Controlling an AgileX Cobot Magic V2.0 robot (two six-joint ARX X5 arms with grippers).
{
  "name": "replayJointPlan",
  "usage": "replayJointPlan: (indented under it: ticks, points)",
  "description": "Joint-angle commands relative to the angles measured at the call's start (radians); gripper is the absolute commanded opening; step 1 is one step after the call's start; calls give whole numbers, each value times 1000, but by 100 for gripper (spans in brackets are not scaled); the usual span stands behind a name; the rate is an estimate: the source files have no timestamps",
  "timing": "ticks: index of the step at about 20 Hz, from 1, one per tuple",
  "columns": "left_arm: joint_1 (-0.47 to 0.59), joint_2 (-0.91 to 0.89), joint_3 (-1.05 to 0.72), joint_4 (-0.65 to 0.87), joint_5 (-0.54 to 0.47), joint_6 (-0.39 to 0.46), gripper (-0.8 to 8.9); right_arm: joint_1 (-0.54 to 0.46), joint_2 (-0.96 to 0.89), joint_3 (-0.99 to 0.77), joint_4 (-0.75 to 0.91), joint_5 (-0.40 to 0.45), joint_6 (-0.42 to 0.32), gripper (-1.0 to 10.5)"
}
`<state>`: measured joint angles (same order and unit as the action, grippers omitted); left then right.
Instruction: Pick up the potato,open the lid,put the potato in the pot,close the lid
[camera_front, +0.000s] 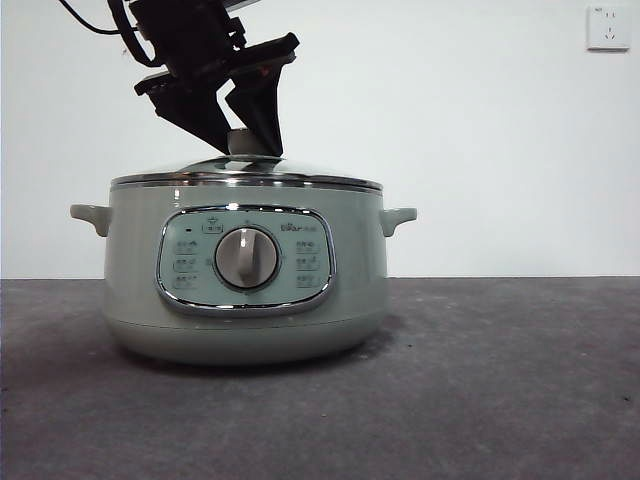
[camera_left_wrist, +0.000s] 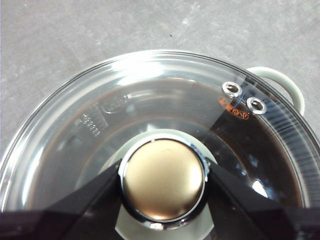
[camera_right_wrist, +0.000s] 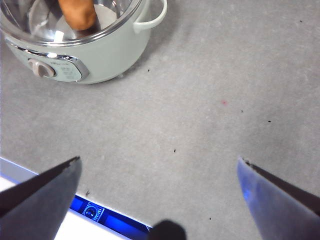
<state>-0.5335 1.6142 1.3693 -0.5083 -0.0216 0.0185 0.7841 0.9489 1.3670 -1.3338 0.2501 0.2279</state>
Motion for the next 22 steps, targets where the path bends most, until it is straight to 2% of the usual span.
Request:
replayJointPlan:
  ticks: [1, 6, 10, 13, 17, 20, 21, 22]
  points:
    - [2, 21, -27, -31, -23, 15, 356, 1, 5, -10, 7, 1, -3, 692]
    - [3, -92, -27, -46, -23, 8, 513, 1, 17, -10, 8, 1, -6, 692]
    - [2, -222, -27, -121, -23, 6, 513, 1, 18, -10, 10, 1, -18, 692]
    - [2, -326, -27, -250, -17, -27, 512, 1, 18, -10, 10, 1, -19, 692]
    - [2, -442, -27, -465, 3, -29, 506, 1, 25, -10, 34, 1, -19, 692]
    - [0, -481, -27, -506, 5, -31, 506, 1, 45, -10, 48, -8, -19, 688]
    - [-5, -485, -27, -519, 12, -33, 493, 1, 56, -11, 46, -20, -19, 636]
    - [-10, -486, -27, -535, 32, -23, 363, 1, 64, -11, 43, -32, -23, 334]
